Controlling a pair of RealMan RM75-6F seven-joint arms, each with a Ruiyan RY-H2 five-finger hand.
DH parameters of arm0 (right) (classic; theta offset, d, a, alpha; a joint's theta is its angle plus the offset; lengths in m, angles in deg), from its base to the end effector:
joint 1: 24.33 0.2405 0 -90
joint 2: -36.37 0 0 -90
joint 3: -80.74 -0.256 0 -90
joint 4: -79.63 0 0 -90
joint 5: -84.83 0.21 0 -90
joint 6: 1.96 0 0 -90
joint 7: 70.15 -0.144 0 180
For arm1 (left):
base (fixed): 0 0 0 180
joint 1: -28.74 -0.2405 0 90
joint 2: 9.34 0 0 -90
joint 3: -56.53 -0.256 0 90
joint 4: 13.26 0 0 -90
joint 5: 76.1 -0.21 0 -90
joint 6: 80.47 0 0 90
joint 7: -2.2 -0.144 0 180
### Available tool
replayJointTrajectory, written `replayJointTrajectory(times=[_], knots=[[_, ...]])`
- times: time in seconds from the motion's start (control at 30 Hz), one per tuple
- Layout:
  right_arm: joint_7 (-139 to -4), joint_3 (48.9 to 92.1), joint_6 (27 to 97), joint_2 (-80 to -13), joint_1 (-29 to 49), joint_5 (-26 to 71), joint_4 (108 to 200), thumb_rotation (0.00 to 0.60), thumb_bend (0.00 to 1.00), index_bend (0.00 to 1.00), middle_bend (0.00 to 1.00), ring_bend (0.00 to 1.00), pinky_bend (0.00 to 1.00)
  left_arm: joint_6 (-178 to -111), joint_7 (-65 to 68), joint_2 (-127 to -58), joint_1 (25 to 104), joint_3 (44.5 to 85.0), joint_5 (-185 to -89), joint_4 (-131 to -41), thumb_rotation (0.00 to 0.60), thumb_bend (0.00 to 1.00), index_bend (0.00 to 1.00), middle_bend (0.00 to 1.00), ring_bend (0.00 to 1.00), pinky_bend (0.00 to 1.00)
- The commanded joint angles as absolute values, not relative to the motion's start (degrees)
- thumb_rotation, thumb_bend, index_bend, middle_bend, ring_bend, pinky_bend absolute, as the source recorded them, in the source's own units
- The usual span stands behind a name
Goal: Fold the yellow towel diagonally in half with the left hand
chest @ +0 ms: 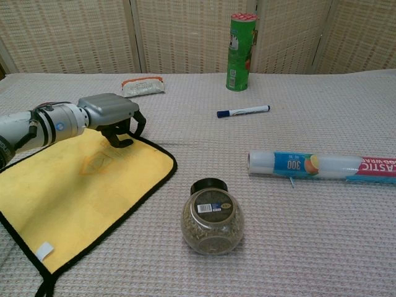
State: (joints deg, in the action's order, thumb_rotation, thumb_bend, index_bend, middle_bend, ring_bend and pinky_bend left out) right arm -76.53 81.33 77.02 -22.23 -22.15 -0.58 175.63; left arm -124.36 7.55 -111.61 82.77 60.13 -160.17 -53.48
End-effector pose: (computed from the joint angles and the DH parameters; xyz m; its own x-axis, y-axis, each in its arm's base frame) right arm -0.3259 -0.1509 0.1629 0.3107 -0.1786 0.9336 -0.9428 0.0671 0.3265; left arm -0.1747 0.4302 -0.0501 0.7033 0.1660 0.6912 0.6529 -0.5355 -0.5357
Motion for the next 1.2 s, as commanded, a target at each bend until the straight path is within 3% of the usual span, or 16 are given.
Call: replayJointTrajectory(times=[0.03, 1.0, 1.2], knots=[[-76.5, 81.35, 77.03, -22.26, -22.14, -0.62, 175.61, 0.6, 0.37, 0.0, 0.0, 0.0, 0.0, -125.28, 7.83, -111.53, 82.46, 60.02, -160.46, -53.7, 0.6, 0.48, 0.62, 1.0, 1.0, 1.0], [-75.86, 81.84, 77.21, -22.48, -22.04, -1.58, 176.1, 0.6, 0.37, 0.0, 0.0, 0.0, 0.0, -131.4, 5.64, -106.86, 79.24, 59.64, -161.17, -61.63, 0.6, 0.48, 0.65, 1.0, 1.0, 1.0], [-75.94, 82.01, 77.54, -22.45, -22.16, -1.99, 176.17, 0.6, 0.37, 0.0, 0.0, 0.0, 0.0, -132.08, 4.39, -105.38, 78.34, 59.65, -160.81, -64.1, 0.6, 0.48, 0.6, 1.0, 1.0, 1.0]])
